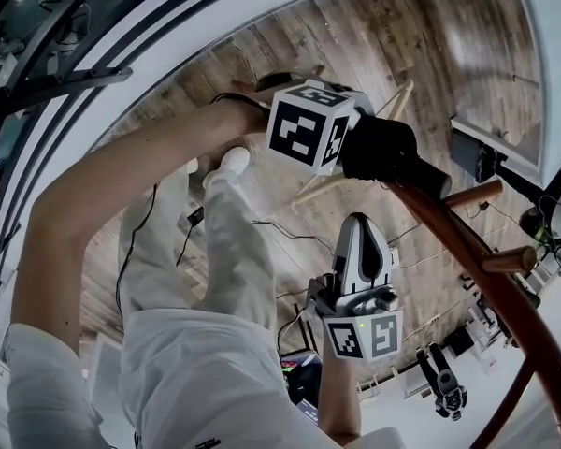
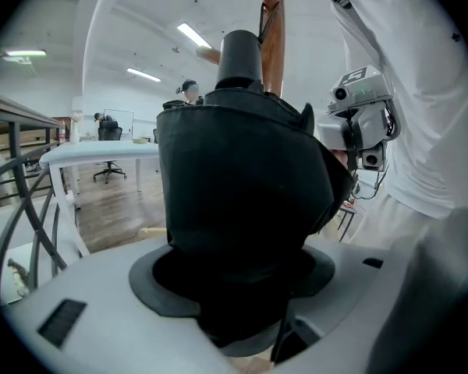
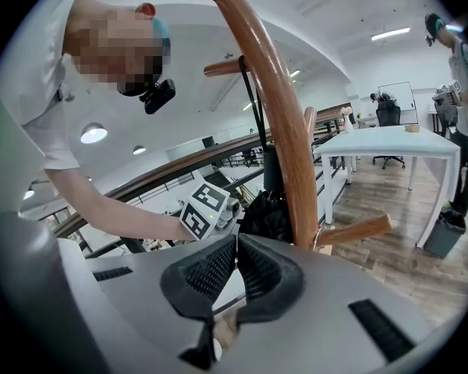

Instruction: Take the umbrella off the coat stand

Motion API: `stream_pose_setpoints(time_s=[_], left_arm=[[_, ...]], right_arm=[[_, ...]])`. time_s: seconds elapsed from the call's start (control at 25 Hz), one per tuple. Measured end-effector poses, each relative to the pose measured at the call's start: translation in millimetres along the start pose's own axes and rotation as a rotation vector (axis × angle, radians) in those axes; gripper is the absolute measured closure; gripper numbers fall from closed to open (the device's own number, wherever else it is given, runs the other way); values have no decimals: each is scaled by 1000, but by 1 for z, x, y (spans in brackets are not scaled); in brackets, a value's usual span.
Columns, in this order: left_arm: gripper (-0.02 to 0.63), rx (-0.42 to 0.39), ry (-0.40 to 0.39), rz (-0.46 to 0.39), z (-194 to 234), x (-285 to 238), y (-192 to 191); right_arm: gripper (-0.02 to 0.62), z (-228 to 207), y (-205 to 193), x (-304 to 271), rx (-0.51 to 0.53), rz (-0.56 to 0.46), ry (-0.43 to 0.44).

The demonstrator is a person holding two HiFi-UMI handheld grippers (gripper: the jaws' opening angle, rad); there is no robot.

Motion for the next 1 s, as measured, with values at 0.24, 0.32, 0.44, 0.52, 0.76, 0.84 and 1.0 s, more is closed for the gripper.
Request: stream_pose_setpoints(time_s=[0.24,0.32,0.44,0.52,0.76,0.84,1.0], left_arm=[[330,15,-18,1,-4,6,1],[330,18,-21,6,-6,10,2],[330,13,-28,15,-9,16,5],[330,14,-31,16,-10,20,8],[331,39,-19,-9,-12,32,14],[331,43,-12,-11,-11,36,16],[331,48,-12,-13,-12,45,26]], right_arm=[[558,4,3,1,1,-8,0],[558,7,4,2,1,-14,1],[558,13,6,3,2,-19,4],[558,16,8,4,4,-21,6],[558,26,9,10,9,-40,4],[558,28,11,12,10,-46,3],[558,34,17,18,11,-54,7]])
Point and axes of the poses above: the fingertips, and each gripper's own axes: x backward along the fingers, z to its left, y out of its top, the point moved 9 cm from there along x, backward along the fingers, and after that the axes turned 12 degrees about -x, right-handed, at the moved point
